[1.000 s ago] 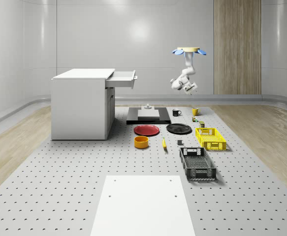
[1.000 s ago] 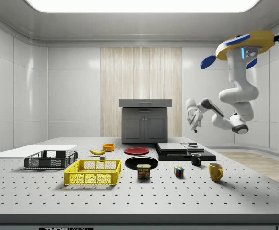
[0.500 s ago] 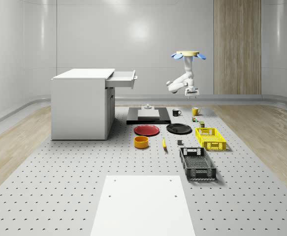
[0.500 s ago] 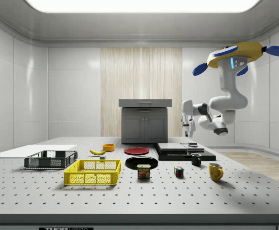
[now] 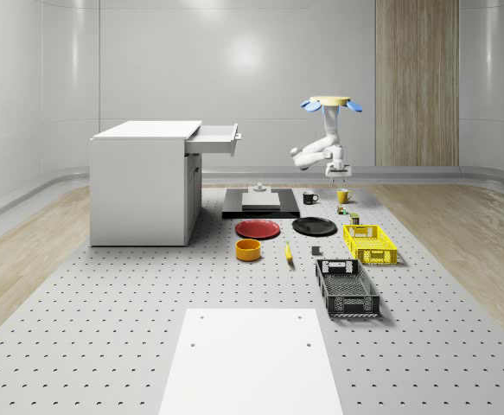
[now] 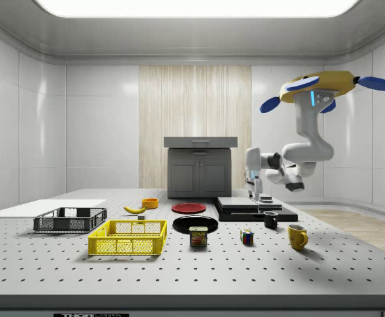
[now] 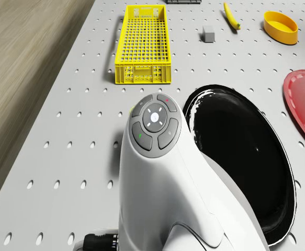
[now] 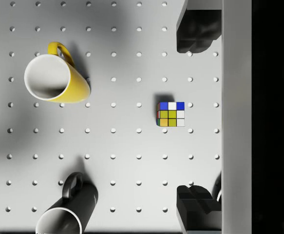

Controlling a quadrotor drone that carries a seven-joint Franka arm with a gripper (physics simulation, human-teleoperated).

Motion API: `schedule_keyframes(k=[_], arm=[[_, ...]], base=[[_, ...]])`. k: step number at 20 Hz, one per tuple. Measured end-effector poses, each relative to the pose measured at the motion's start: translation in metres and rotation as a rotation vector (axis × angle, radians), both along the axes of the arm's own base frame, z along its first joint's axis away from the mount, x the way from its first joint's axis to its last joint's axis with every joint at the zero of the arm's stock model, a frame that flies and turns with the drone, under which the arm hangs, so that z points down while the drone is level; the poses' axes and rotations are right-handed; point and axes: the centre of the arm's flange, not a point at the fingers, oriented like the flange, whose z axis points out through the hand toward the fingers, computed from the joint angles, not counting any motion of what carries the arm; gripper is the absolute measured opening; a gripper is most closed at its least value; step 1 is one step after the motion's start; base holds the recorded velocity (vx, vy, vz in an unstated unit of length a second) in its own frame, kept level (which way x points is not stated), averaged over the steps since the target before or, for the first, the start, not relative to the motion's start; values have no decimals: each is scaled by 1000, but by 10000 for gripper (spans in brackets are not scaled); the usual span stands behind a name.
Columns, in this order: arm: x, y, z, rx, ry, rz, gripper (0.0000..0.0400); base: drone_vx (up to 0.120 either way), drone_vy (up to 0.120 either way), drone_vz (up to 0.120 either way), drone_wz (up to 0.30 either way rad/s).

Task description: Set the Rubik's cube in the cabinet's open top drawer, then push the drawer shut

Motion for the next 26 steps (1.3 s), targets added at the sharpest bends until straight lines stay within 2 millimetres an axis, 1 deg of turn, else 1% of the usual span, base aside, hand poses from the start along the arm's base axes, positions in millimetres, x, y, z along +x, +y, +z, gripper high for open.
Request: schedule_keyframes(k=[5, 6, 10, 12, 23, 24, 26], arm=[[0, -1, 0, -8, 0, 0, 400], [0, -1, 0, -9, 0, 0, 400], [0, -1, 0, -11, 0, 0, 400], [0, -1, 0, -11, 1, 0, 400], [0, -1, 0, -13, 1, 0, 400], [0, -1, 0, -13, 1, 0, 400], [0, -1, 0, -13, 1, 0, 400]], base=[[120, 0, -120, 0], [40, 0, -120, 0], [0, 0, -120, 0], [0, 60, -120, 0], [0, 0, -120, 0], [0, 80, -120, 0], [0, 20, 0, 0]])
